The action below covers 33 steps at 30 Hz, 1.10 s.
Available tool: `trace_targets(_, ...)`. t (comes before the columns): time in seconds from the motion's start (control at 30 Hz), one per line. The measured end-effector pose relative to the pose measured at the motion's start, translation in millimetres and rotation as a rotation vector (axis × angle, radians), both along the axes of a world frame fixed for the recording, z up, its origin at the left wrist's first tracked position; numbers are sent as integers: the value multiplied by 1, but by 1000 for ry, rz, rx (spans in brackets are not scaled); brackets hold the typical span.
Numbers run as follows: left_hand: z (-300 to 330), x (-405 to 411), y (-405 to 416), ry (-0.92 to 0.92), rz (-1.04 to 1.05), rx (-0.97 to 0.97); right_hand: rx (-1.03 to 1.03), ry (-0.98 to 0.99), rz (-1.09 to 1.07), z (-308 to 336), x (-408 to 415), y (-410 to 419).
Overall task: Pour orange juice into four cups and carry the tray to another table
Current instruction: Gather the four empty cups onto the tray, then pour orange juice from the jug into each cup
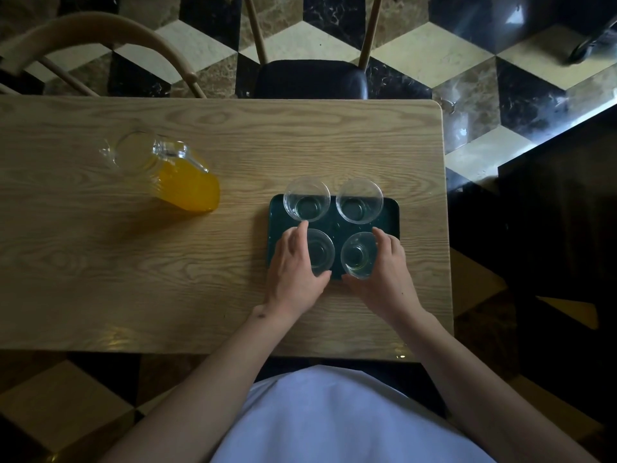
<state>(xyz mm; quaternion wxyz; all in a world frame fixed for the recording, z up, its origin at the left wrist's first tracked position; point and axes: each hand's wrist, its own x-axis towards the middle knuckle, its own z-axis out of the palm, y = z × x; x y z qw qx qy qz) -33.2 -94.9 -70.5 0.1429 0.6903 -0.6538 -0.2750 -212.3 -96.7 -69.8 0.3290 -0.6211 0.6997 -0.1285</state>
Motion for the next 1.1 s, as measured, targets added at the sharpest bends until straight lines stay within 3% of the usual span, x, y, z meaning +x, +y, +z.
trace_targets(0.47,-2,3,-1,-61,-5,-32,17,13,0,-5,2,1)
trace_targets(0.77,4,7,3,51,43,3,47,63,54,4,1,0)
trace_targets(0.87,12,17,4,114,184,-50,-29,134,65,15,0,-1)
trace_targets(1.1,14,100,3,433,881,15,-307,139,92,47,39,-29)
